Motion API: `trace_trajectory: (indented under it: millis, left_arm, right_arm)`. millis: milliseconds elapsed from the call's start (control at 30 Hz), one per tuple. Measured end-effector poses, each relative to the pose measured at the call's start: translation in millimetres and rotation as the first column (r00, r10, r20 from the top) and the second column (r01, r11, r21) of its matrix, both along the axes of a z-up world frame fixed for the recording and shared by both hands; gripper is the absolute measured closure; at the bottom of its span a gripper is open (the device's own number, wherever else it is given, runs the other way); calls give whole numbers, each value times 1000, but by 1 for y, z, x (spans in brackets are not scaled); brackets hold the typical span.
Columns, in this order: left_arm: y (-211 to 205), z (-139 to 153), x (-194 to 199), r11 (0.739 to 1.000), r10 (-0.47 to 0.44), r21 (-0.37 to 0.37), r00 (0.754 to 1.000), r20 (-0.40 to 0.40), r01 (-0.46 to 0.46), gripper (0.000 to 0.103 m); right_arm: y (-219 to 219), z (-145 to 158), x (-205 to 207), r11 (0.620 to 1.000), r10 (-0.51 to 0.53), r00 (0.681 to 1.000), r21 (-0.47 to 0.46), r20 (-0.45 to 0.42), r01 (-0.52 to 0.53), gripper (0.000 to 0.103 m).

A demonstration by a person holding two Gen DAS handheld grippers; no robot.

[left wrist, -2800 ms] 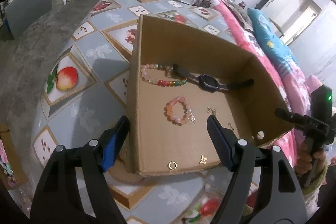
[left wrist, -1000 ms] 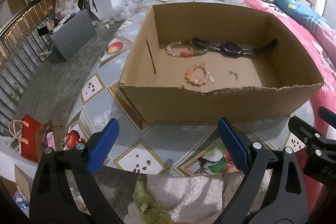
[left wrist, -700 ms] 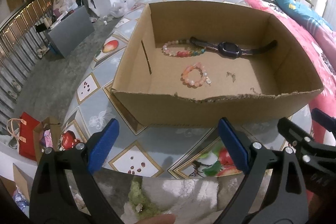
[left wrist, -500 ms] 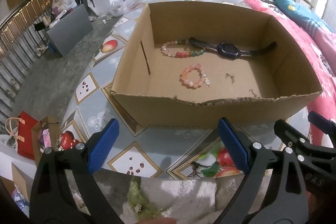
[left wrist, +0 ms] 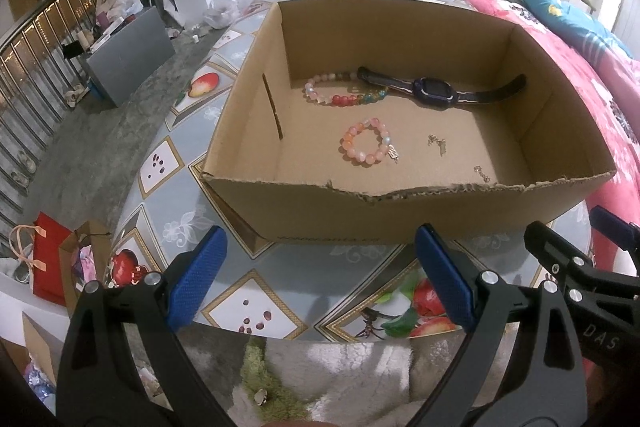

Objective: Organize jewelry

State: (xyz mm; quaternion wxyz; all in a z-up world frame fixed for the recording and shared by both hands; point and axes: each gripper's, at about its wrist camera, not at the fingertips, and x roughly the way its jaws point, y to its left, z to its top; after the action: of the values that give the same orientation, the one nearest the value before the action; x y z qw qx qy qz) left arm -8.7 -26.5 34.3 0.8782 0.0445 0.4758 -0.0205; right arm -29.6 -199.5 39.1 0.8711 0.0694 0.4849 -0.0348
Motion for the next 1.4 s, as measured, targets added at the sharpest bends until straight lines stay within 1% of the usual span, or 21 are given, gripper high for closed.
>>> trace_trajectory:
  millis: [1400]
  left_arm:
    - [3, -4, 1, 1000, 0, -8, 1000, -19, 0, 12]
  right_arm:
    - [3, -2, 1, 1000, 3, 1000, -5, -13, -3, 9]
